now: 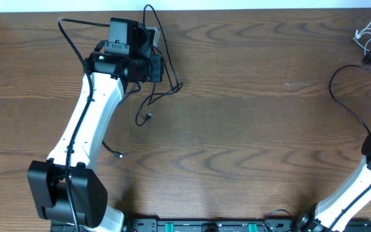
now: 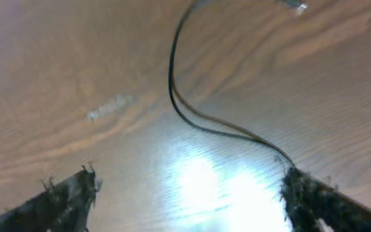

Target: Untangle cables

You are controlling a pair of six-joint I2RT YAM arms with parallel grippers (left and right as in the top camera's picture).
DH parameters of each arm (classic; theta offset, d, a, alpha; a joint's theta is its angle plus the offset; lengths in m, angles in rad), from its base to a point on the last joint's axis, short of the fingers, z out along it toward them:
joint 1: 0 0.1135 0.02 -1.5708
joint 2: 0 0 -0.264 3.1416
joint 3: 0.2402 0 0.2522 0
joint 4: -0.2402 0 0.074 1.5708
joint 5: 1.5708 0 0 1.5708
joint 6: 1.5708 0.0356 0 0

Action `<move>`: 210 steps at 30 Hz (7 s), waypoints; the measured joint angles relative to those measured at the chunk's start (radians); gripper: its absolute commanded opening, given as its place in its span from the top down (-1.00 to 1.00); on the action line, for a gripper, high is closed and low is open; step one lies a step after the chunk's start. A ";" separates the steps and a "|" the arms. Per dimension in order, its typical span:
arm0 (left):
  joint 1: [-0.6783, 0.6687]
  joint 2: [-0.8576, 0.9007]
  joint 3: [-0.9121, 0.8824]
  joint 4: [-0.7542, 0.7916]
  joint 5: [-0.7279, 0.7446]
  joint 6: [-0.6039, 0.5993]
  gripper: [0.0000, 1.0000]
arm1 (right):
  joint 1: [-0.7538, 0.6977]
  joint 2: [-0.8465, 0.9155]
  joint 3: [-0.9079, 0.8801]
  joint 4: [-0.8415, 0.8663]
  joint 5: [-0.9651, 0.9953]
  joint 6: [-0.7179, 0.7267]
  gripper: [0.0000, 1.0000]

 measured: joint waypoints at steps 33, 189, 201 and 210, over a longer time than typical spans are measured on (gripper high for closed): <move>0.000 0.000 0.000 0.000 0.000 0.000 0.85 | 0.101 -0.001 -0.592 0.613 0.056 -0.083 0.98; 0.294 -0.182 0.055 -0.174 -0.336 -0.214 -0.61 | 0.795 -0.184 -0.624 0.129 0.072 0.072 0.44; 0.294 -0.182 0.055 -0.169 -0.336 -0.214 -0.61 | 0.939 -0.180 -0.901 0.526 -0.095 0.150 -0.24; 0.294 -0.181 0.055 -0.168 -0.336 -0.214 -0.61 | 0.946 -0.180 -0.904 0.536 -0.005 0.341 -0.41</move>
